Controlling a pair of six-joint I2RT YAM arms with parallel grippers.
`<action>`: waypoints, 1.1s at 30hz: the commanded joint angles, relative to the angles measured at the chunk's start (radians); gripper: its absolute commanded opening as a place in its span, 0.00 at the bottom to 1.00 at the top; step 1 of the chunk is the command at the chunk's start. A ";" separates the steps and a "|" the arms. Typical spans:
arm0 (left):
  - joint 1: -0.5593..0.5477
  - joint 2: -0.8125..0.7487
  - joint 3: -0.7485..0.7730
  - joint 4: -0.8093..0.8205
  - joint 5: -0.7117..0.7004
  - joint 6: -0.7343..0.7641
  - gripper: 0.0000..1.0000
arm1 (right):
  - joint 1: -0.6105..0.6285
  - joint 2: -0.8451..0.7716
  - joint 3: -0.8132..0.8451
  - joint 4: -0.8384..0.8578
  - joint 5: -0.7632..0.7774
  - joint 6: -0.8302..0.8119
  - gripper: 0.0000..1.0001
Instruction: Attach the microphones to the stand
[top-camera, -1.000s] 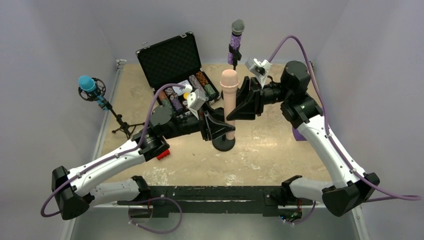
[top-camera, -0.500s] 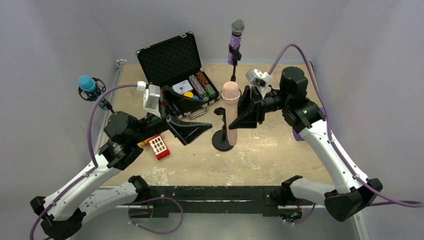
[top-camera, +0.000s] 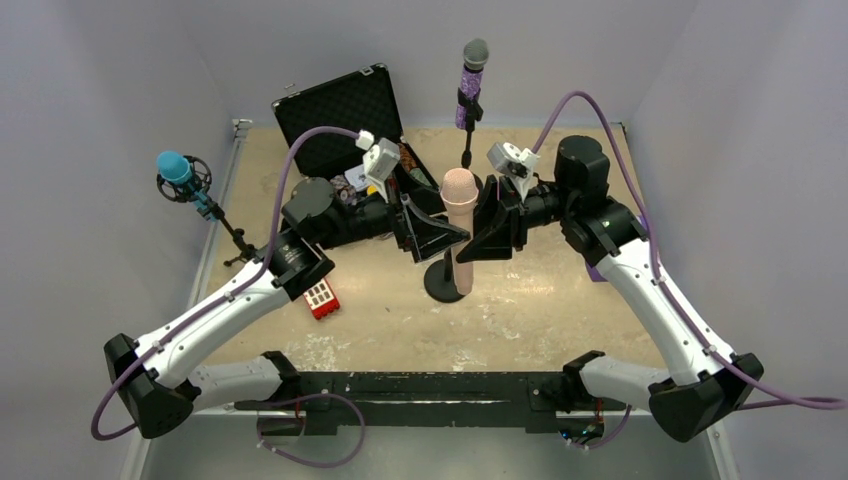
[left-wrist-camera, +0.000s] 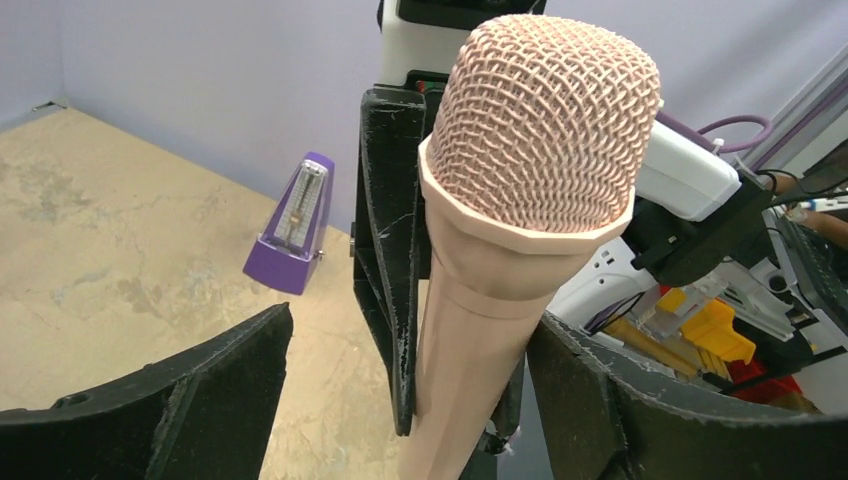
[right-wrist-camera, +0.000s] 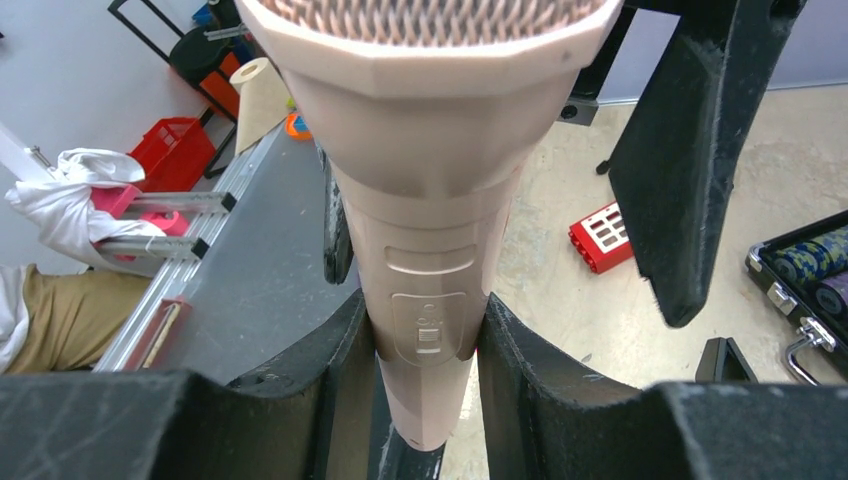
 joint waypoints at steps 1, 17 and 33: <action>-0.009 0.010 0.059 0.101 0.049 -0.024 0.83 | 0.006 0.008 0.002 0.010 -0.020 -0.013 0.00; -0.014 0.029 0.034 0.178 0.069 -0.034 0.63 | 0.012 0.029 0.010 0.000 -0.014 -0.018 0.00; -0.006 0.007 0.032 0.148 0.114 0.010 0.00 | 0.016 0.037 0.040 -0.076 0.019 -0.092 0.40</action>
